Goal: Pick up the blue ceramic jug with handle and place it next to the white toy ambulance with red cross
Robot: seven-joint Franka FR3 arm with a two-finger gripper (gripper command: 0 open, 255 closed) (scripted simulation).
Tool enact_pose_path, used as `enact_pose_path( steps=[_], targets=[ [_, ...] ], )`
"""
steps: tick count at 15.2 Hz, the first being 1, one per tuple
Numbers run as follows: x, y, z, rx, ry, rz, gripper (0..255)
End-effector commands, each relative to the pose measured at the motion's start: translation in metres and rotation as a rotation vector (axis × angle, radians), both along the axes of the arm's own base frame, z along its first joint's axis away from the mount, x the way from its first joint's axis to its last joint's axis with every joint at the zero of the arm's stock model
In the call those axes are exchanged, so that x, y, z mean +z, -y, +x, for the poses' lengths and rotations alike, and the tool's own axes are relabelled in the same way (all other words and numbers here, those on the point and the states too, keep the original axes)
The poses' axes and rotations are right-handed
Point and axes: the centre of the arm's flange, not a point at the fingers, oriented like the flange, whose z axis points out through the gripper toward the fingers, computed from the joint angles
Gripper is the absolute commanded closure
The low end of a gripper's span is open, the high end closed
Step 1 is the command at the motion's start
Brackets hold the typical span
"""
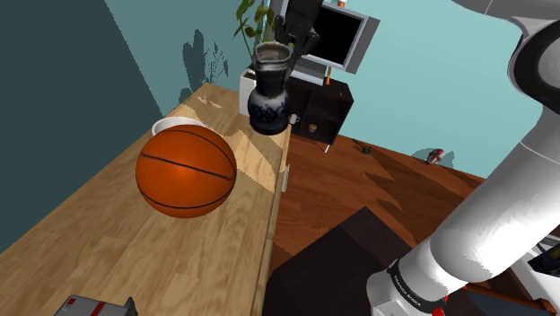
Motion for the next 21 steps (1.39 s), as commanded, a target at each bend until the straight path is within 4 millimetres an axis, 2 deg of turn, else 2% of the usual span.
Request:
enact_pose_path(
  steps=[1, 21],
  targets=[
    [0.013, -0.001, 0.000, 0.000, 0.003, 0.000, 255],
    [0.119, -0.001, 0.000, 0.000, 0.003, 0.000, 255]
  ],
)
